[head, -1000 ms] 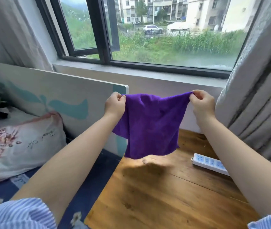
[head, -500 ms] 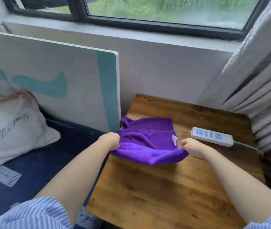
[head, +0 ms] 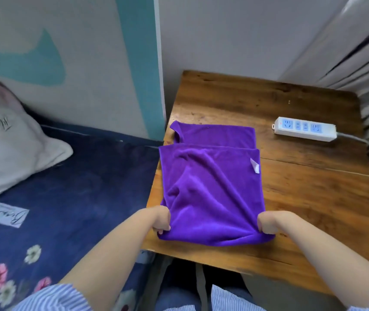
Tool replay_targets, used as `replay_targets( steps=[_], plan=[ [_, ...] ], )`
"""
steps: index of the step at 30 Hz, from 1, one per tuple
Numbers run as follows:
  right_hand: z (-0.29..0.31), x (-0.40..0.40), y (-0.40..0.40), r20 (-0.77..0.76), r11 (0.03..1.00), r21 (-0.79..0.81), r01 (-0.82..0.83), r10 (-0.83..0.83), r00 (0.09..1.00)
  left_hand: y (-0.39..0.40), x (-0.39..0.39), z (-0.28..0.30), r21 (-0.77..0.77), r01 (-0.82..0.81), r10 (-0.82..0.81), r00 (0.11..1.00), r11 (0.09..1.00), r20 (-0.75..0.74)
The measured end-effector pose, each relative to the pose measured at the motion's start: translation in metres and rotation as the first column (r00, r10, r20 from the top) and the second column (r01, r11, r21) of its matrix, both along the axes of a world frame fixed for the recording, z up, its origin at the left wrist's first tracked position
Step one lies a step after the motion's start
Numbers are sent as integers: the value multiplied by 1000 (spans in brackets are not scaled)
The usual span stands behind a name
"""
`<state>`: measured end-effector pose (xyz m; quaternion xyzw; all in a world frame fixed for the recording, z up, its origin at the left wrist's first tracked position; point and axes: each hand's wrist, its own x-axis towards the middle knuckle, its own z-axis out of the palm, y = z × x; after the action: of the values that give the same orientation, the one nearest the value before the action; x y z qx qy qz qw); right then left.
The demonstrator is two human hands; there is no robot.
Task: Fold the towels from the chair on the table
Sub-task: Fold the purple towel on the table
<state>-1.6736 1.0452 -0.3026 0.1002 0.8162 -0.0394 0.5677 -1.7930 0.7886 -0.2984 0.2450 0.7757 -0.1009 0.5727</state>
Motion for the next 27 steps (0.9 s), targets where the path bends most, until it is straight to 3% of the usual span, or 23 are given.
replay_targets(
  steps=[3,5,12,17,20,25,27],
  plan=[
    [-5,1,-3,22,1000,-12,-18,18,1000,-5,-12,-2,5,-16,15,1000,1000,17],
    [-2,-6,-7,-2,998,-13,67,-67,998,-2,-27,-3,59,11,-4,994,998,-105],
    [3,-51,-2,-371,988,-56,141,-152,916,19,-74,-4,212,-86,164,909,973,-384],
    [-9,-87,30,-676,991,-11,134,-106,729,44,-97,-17,318,-222,361,790,922,-495],
    [-20,-105,49,-787,979,37,202,-96,609,54,-115,-29,369,-337,491,710,866,-505],
    [-39,-125,65,-679,934,49,353,-228,698,52,-141,-51,406,-541,676,626,736,-390],
    [-43,-128,69,-684,915,43,401,-266,680,50,-142,-52,443,-557,705,632,702,-322]
  ],
)
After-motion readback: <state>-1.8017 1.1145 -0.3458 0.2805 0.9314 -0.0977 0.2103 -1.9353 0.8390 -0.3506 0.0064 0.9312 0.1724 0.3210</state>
